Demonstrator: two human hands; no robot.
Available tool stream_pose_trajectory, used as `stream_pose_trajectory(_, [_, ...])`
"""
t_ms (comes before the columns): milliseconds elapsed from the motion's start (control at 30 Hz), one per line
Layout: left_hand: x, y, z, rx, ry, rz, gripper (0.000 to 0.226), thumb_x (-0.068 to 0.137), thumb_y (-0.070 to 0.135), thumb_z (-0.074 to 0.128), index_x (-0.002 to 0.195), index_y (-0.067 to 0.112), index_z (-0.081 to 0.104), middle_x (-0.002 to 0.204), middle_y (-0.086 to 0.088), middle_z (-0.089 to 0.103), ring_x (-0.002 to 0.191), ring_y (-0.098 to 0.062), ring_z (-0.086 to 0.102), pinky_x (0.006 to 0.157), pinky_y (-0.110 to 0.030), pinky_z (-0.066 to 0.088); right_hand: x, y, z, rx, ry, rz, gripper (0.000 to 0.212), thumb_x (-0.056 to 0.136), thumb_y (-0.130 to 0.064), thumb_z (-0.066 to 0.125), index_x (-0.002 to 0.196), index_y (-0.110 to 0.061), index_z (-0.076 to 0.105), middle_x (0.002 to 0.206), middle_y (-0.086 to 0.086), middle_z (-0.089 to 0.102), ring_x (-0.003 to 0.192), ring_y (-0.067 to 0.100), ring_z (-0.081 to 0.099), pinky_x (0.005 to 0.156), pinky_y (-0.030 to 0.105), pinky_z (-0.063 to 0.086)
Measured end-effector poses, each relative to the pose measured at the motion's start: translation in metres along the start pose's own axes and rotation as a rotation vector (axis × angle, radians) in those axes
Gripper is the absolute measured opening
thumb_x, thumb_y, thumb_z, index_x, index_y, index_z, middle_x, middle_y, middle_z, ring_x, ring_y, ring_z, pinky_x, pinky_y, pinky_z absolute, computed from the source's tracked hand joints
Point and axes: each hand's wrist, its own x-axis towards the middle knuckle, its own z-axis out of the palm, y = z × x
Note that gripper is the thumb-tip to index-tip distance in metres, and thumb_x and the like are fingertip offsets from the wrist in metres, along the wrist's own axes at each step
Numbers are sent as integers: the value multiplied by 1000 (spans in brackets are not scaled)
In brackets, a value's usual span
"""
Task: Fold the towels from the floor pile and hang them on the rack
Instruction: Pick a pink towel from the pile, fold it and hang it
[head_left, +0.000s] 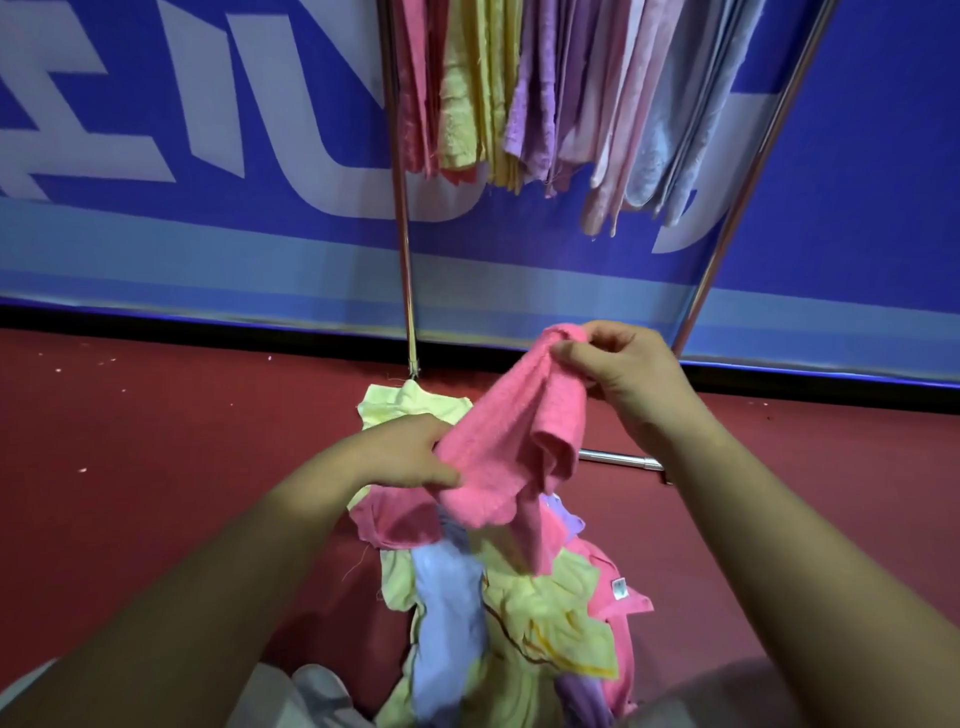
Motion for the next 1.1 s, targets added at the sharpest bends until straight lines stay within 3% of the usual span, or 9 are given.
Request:
stream_pose_trajectory(67, [1, -7, -1, -200, 55, 14, 13, 84, 22, 74, 96, 19, 70, 99, -11, 75, 83, -19, 65, 77, -33, 55, 5, 4, -5, -99, 64, 14, 8, 88, -5, 70, 81, -3, 69, 73, 10, 63, 69, 18, 55, 67, 34, 46])
stream_pose_trajectory(233, [1, 16, -15, -1106, 209, 131, 34, 84, 12, 68, 119, 13, 66, 111, -18, 71, 90, -23, 66, 78, -34, 57, 10, 17, -4, -424, -4, 98, 8, 86, -1, 65, 83, 2, 71, 66, 10, 63, 63, 20, 58, 56, 26, 49])
stream_pose_trajectory(400, [-2, 37, -23, -1440, 270, 131, 25, 86, 10, 60, 110, 5, 63, 100, -19, 66, 83, -25, 67, 79, -34, 58, -1, 9, 19, 9, -433, 213, 39, 85, -23, 77, 121, -11, 66, 95, 13, 71, 83, 24, 67, 83, 41, 56])
stream_pose_trajectory(533, [0, 38, -22, -1464, 260, 129, 29, 95, -2, 51, 123, 2, 60, 117, -29, 64, 103, -36, 64, 89, -42, 56, -2, 18, 33, -14, -431, 152, 50, 77, -30, 86, 120, -14, 66, 98, 21, 73, 80, 32, 69, 78, 50, 45])
stream_pose_trajectory(633, [-4, 37, -23, -1344, 63, 219, 51, 86, -14, 58, 134, 5, 54, 126, -24, 64, 108, -32, 66, 96, -42, 55, 0, 24, 35, -27, -276, 87, 24, 84, -18, 80, 99, -3, 69, 80, 24, 72, 66, 30, 65, 71, 50, 44])
stream_pose_trajectory(733, [-2, 36, -23, -1101, 221, 189, 57, 82, -23, 59, 126, 14, 59, 120, -16, 69, 100, -21, 69, 90, -32, 57, 1, 20, 35, -59, -215, 45, 18, 90, -9, 73, 89, 7, 66, 65, 19, 64, 50, 21, 58, 61, 38, 46])
stream_pose_trajectory(900, [-1, 26, -30, -978, 461, 115, 40, 87, -1, 69, 119, 22, 62, 100, -23, 69, 84, -26, 64, 77, -37, 54, 1, 18, 33, -165, -166, -33, 28, 94, -16, 70, 80, 8, 65, 59, 7, 65, 50, 13, 54, 54, 28, 45])
stream_pose_trajectory(1000, [-4, 28, -32, -649, 565, 154, 6, 93, 16, 68, 98, 12, 69, 84, -1, 66, 77, -9, 58, 74, -28, 46, 1, 16, 30, -256, -87, -94, 34, 94, -26, 70, 78, 3, 64, 60, 0, 56, 56, 10, 48, 58, 27, 40])
stream_pose_trajectory(1100, [-7, 33, -35, -498, 523, 132, 16, 89, 29, 72, 89, 13, 70, 72, 9, 61, 62, -1, 51, 60, -20, 41, 4, 15, 25, -267, -39, -109, 37, 95, -34, 68, 73, -5, 62, 65, -2, 53, 63, 11, 46, 63, 32, 38])
